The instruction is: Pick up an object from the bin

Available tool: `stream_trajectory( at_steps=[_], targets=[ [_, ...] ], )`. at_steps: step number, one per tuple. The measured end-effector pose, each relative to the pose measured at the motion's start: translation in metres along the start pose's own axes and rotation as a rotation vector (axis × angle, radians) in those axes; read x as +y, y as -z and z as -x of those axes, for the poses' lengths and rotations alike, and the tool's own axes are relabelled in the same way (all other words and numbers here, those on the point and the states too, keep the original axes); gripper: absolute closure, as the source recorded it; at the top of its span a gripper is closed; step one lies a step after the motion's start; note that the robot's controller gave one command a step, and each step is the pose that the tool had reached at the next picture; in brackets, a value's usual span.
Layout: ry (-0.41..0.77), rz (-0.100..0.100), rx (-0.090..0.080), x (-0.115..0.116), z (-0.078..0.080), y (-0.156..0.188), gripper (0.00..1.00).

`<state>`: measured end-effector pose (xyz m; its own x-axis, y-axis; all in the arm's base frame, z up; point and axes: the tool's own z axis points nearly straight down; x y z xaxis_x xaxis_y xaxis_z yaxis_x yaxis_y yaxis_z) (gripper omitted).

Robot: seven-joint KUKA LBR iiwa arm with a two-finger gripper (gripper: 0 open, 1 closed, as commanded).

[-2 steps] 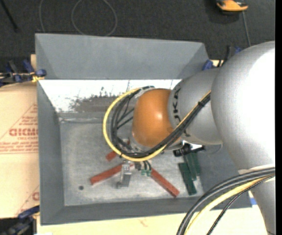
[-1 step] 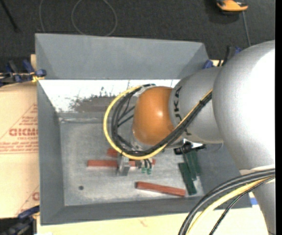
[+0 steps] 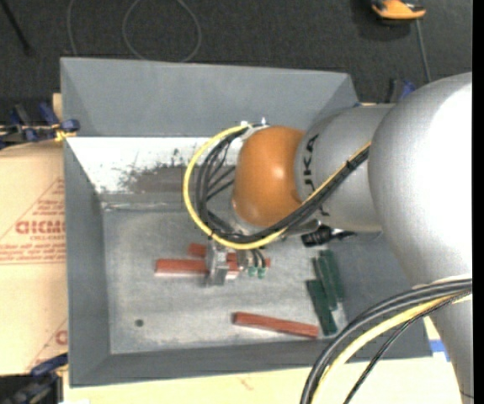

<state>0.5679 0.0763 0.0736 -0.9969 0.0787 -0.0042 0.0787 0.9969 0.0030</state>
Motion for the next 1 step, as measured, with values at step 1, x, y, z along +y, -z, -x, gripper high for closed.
stream_trajectory(
  at_steps=[1],
  targets=[
    [0.000, -0.001, -0.006, -0.0547, 0.0299, 0.0006, 1.00]
  ],
)
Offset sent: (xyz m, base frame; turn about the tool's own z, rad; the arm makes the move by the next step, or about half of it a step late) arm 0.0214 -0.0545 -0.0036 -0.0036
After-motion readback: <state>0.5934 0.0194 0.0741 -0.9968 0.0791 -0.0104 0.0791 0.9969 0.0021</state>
